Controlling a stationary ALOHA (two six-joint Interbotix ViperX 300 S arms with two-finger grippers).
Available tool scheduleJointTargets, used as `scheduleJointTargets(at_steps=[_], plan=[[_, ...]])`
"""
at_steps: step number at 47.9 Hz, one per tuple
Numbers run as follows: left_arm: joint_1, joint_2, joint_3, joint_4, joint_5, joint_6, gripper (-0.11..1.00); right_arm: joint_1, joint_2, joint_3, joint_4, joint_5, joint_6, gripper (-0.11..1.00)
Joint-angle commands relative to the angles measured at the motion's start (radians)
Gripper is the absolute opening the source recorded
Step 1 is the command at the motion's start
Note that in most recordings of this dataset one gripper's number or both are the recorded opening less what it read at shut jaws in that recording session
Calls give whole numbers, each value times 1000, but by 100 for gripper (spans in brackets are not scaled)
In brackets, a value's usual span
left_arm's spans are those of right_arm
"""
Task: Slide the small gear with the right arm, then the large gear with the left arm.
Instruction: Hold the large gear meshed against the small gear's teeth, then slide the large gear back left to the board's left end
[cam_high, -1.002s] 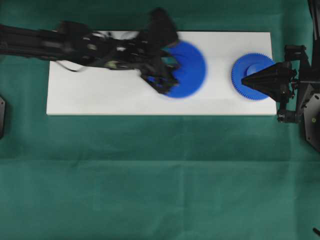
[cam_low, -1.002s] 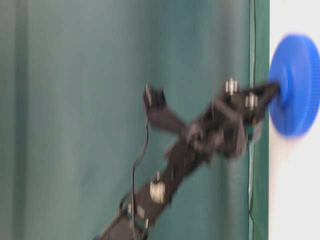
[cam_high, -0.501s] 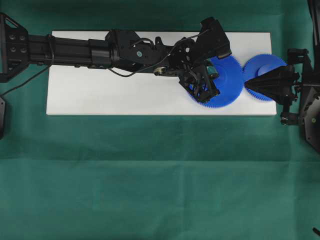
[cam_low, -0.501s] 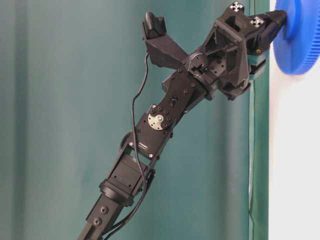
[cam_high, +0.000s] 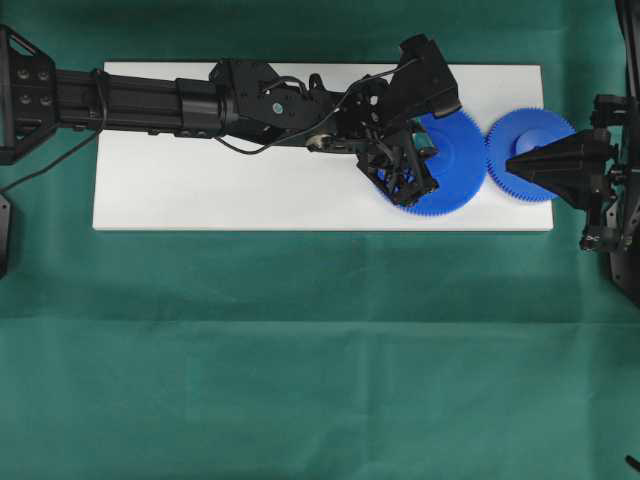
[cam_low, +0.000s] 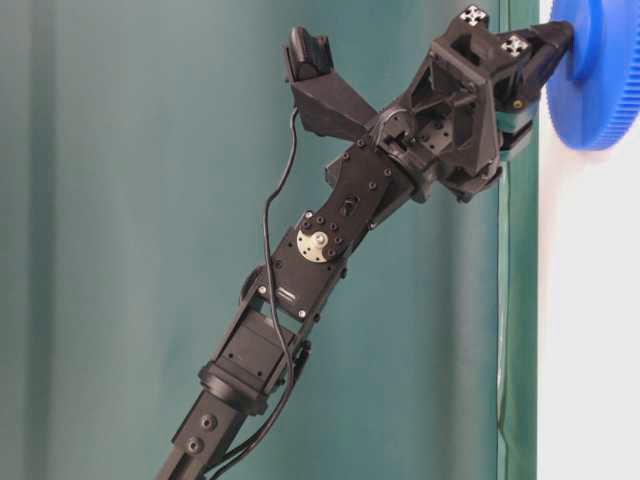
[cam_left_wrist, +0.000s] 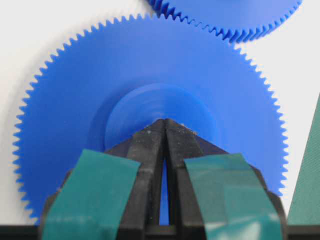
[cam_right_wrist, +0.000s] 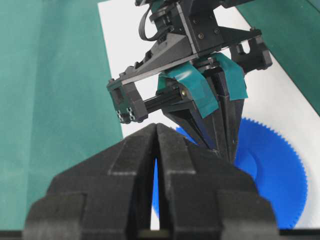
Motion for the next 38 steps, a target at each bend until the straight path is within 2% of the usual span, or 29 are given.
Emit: scheduleJointTargets(at_steps=[1,25,32,38], plan=[[-5,-21,3,3,11,-2,0,3,5,-11,-3,-3,2,51],[-2,-49,32,2,32,-2,0,3,5,-9,-3,-3,2,51],[2,-91,95,3,34,-2,0,5,5,-9,-3,-8,3,50],[21,-166,218,3,55,-3,0,18,3,-9,-3,-6,6,50]])
